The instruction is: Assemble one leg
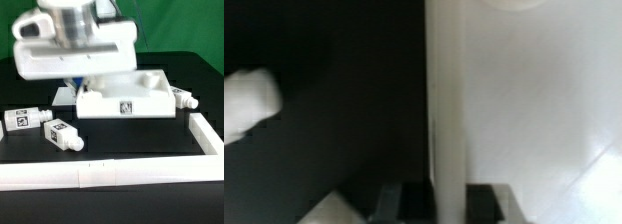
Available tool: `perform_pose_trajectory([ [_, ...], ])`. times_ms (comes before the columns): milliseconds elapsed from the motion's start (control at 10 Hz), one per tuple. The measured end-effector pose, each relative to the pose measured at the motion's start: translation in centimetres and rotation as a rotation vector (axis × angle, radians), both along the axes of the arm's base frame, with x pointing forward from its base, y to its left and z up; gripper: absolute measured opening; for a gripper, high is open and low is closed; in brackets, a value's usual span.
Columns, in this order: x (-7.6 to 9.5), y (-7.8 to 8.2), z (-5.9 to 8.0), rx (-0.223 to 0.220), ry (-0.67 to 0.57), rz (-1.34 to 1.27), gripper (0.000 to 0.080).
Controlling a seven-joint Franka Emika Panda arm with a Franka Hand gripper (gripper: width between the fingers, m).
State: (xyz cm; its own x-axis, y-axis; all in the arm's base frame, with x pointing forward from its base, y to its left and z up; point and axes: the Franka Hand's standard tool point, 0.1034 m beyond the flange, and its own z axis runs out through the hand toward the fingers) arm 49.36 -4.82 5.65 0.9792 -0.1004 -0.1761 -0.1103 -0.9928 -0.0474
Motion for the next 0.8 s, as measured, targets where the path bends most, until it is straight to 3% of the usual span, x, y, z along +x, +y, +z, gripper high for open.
perform_pose_trajectory([
  [100,0.3,-0.1,0.4,0.004,-0.010,0.017,0.0054],
  [600,0.3,-0.2,0.1,0.000,-0.007,0.021,0.0054],
  [700,0.9,-0.1,0.1,-0.003,-0.013,0.028,0.0054],
  [800,2.8,0.2,1.1,-0.006,-0.028,0.045,0.0054],
])
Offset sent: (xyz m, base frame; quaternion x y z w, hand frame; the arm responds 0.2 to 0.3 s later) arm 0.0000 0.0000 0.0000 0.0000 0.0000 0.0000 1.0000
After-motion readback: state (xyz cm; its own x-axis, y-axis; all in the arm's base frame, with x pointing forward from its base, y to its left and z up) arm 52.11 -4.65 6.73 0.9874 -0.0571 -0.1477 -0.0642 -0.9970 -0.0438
